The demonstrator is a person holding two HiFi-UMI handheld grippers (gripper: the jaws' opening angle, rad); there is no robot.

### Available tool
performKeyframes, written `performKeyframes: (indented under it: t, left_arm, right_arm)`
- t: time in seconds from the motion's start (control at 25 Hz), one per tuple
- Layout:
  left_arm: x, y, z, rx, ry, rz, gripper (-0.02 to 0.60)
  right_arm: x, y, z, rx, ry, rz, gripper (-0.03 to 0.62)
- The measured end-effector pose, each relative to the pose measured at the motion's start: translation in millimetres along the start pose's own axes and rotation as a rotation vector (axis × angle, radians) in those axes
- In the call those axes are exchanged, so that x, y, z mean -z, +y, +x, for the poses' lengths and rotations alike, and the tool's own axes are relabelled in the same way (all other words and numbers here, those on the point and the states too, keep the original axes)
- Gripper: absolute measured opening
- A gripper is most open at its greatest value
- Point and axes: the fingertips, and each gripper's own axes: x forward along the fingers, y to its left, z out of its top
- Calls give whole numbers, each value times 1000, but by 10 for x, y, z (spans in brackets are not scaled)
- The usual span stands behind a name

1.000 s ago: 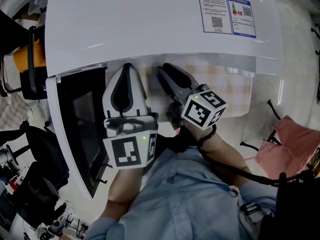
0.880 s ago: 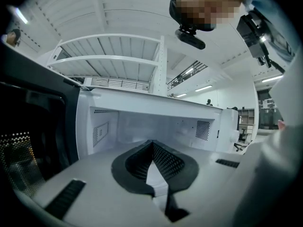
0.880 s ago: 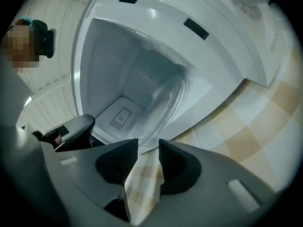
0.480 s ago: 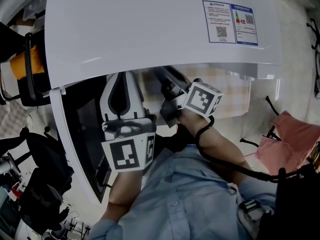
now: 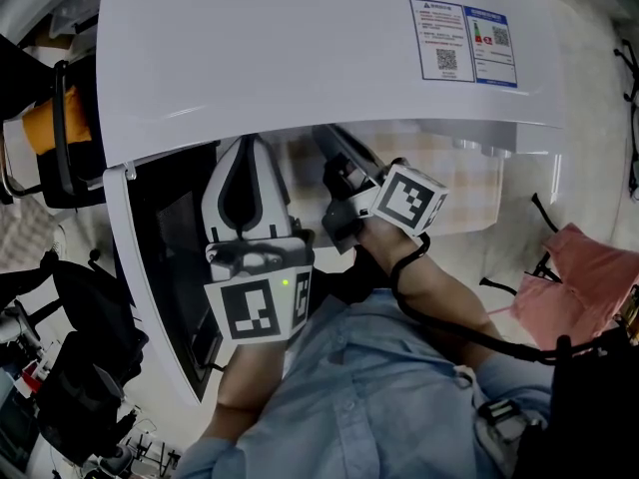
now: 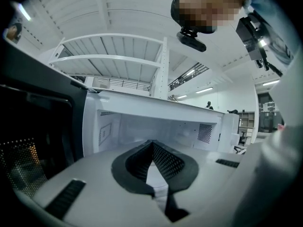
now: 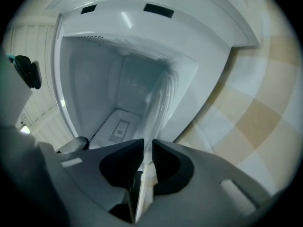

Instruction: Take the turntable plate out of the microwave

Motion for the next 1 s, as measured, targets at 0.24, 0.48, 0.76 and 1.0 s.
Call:
performKeyframes:
  t: [0.24,0.48,0.76,1.0]
  left_arm:
    - [-4,-62,-82,2,0,2,8]
    - [-4,-152,-182,8,5,4,8]
    - [10,-154,-229,5,12,-4,8]
    - [17,-140,-172,10,14,-7,8]
  right_arm:
    - [38,38,-122,-14,-6,3,56]
    - [145,-48,-309,28,1,19,57]
    - [179,-21,-376,8,-2,11,57]
    - [177,-119,-349,34,5,18,150]
